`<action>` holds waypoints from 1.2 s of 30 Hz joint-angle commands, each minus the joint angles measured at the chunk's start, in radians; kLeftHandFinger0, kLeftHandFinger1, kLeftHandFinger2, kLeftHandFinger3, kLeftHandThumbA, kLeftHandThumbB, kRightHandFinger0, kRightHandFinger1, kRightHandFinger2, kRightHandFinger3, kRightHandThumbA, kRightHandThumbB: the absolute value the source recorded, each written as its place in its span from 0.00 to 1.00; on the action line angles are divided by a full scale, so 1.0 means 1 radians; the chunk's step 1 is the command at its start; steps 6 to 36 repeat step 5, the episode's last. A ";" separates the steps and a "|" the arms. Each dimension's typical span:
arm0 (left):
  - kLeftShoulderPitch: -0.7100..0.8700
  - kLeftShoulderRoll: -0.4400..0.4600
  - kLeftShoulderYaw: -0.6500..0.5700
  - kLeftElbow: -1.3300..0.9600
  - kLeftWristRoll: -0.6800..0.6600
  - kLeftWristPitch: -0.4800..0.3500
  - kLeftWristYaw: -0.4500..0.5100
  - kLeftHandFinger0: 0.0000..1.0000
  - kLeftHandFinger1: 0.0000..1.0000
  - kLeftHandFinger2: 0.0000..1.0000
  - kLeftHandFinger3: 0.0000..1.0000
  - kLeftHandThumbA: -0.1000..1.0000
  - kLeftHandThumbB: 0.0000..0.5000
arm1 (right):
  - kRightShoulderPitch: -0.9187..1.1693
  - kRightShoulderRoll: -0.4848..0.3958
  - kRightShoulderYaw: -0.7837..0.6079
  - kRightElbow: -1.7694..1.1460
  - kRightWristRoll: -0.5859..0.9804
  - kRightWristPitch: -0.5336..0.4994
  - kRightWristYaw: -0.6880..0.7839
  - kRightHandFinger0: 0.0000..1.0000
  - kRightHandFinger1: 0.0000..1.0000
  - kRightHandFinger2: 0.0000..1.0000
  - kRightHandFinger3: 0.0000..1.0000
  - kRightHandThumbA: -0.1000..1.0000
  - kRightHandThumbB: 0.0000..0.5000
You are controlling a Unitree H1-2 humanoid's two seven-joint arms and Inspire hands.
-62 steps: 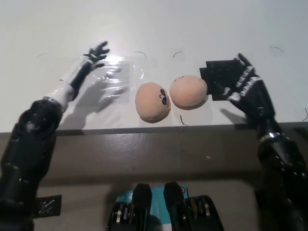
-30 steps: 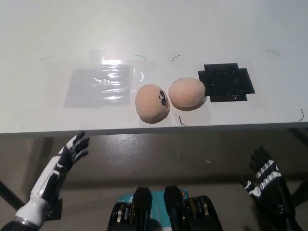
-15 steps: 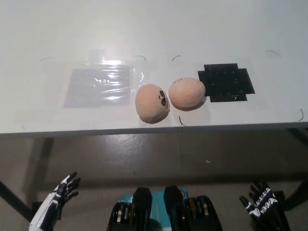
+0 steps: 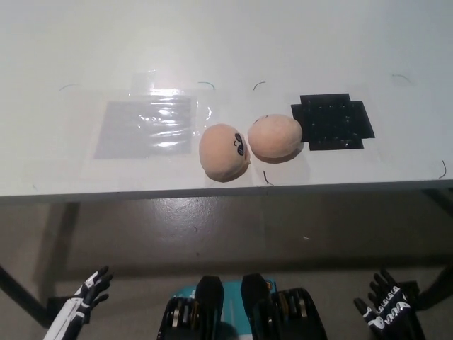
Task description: Use both hands to push two dumpling toys together to the middle
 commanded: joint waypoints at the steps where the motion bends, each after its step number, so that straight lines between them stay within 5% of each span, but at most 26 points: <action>1: 0.000 0.026 0.006 -0.017 0.028 -0.050 0.036 1.00 1.00 1.00 1.00 1.00 0.23 | -0.013 0.007 0.000 -0.008 0.010 -0.058 0.039 1.00 1.00 1.00 1.00 1.00 0.70; 36: -0.012 0.023 0.009 -0.004 0.024 -0.064 0.038 1.00 1.00 1.00 1.00 1.00 0.24 | -0.021 0.011 0.000 -0.010 0.012 -0.056 0.026 1.00 1.00 1.00 1.00 1.00 0.73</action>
